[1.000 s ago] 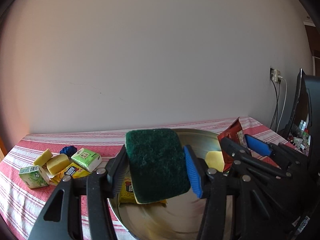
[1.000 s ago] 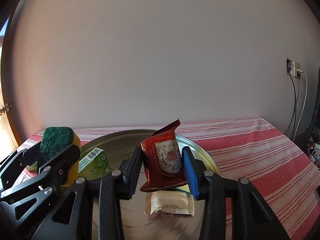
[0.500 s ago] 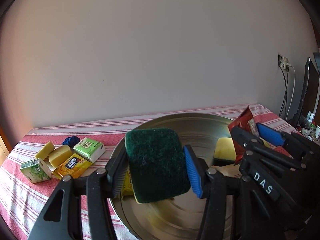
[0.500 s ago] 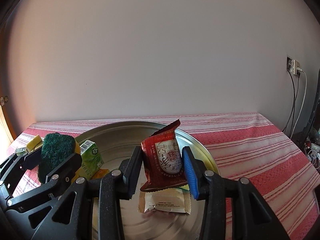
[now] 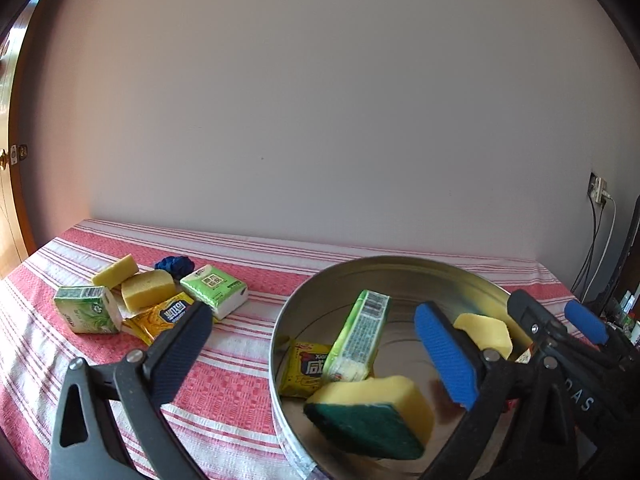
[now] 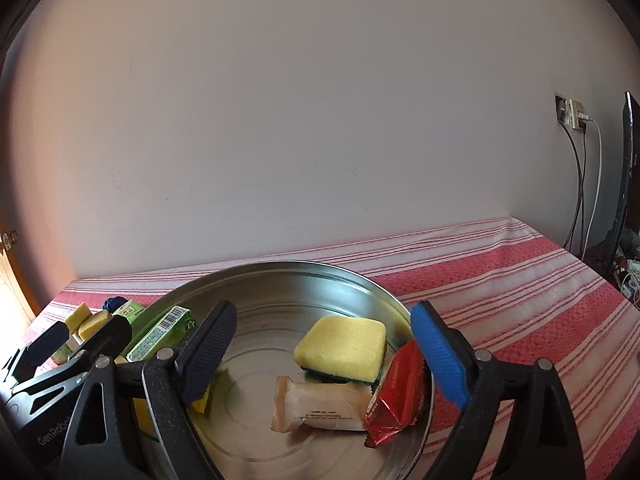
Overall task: Organize objects
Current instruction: 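Open both tools to drop the scouring pad and red snack bag into the tin, then move both open tools back from the tin to the pile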
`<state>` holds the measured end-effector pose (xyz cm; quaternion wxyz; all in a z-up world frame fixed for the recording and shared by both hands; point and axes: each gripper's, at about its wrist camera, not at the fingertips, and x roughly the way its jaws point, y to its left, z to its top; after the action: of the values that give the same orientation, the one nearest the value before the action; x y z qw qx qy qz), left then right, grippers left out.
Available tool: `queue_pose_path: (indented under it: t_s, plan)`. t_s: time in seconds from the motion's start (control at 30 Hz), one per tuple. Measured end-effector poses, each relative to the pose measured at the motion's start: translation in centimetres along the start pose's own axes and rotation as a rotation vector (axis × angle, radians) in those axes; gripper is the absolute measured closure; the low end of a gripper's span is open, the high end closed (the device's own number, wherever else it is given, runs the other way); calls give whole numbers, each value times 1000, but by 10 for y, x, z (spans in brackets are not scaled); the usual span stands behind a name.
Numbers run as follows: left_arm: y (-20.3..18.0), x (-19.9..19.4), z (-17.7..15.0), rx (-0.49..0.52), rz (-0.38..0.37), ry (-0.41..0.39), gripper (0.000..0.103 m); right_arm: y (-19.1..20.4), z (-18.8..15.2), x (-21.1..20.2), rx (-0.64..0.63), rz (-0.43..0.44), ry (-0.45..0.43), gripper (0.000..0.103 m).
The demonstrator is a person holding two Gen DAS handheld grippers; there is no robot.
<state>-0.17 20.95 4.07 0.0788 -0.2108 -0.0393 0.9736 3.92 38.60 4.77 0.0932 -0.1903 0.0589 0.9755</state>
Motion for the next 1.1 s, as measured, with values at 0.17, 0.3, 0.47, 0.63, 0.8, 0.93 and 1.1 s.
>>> queue_pose_path:
  t_s: [0.17, 0.3, 0.47, 0.63, 0.8, 0.93, 1.1]
  plan:
    - [0, -3, -1, 18, 10, -15, 1, 2, -2, -5, -11, -4, -42, 12]
    - [3, -6, -2, 10, 18, -22, 1, 1, -2, -4, -5, -6, -59, 12]
    - [13, -11, -1, 5, 38, -28, 1, -3, -3, -4, 11, -9, -76, 12]
    - [22, -8, -2, 23, 64, -29, 1, 2, -6, -10, 10, 0, -107, 12]
    - [35, -10, -2, 32, 88, -29, 1, 18, -11, -14, -38, -7, -133, 12]
    - [50, -12, -3, 28, 105, -25, 1, 30, -14, -16, -72, -5, -141, 12]
    - [69, -9, -4, 23, 133, -13, 1, 43, -16, -23, -62, 25, -152, 12]
